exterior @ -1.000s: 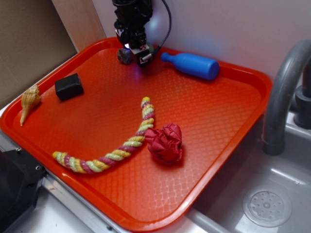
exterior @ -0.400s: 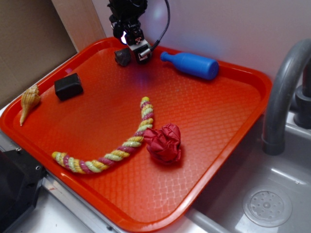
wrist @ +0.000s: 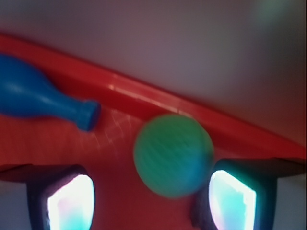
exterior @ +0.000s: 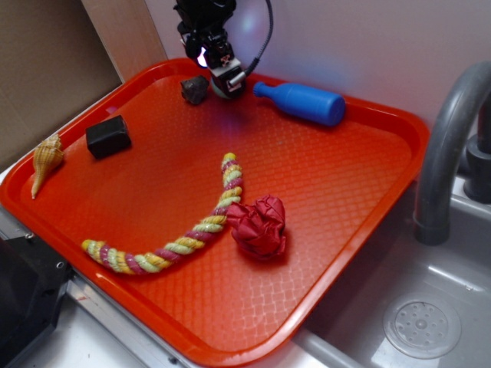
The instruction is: Grab the green ball.
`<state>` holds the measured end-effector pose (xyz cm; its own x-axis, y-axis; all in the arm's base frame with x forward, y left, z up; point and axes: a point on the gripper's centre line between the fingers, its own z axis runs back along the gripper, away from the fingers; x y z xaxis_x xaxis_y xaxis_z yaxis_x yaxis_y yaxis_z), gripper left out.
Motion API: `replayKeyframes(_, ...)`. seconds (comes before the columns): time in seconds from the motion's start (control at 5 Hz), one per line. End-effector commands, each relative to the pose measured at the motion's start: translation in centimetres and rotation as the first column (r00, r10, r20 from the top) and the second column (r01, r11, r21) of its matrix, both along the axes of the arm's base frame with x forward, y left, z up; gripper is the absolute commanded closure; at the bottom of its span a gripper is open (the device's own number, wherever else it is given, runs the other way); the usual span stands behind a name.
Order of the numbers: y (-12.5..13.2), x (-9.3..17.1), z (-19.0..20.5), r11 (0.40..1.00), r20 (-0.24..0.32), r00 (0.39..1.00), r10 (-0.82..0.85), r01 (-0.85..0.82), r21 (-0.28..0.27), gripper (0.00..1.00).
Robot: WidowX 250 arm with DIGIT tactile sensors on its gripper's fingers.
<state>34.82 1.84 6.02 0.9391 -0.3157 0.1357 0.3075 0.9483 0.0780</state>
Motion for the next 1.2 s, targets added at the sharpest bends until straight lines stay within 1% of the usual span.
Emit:
replayKeyframes(0.0,-1.4,1.2,1.1,0.999,0.076,0.996,-0.041,0.04,0.005,0.0)
replayKeyframes(0.2,-1.1,1.6,1.1,1.0,0.04,0.999,0.024,-0.024,-0.002,0.0)
replayKeyframes(0.4,-1.2,1.6,0.7,0.998,0.054,0.998,0.033,-0.03,-0.047,0.0)
replayKeyframes(0.6,-1.0,2.2,-0.6,0.999,0.032,0.999,0.02,-0.019,-0.034,0.77)
replayKeyframes(0.8,-0.2,2.8,-2.8,0.998,-0.006,0.998,0.06,-0.06,0.035,1.0)
replayKeyframes(1.0,-0.1,2.8,-3.1,0.997,-0.015,0.998,0.059,-0.058,0.049,1.0)
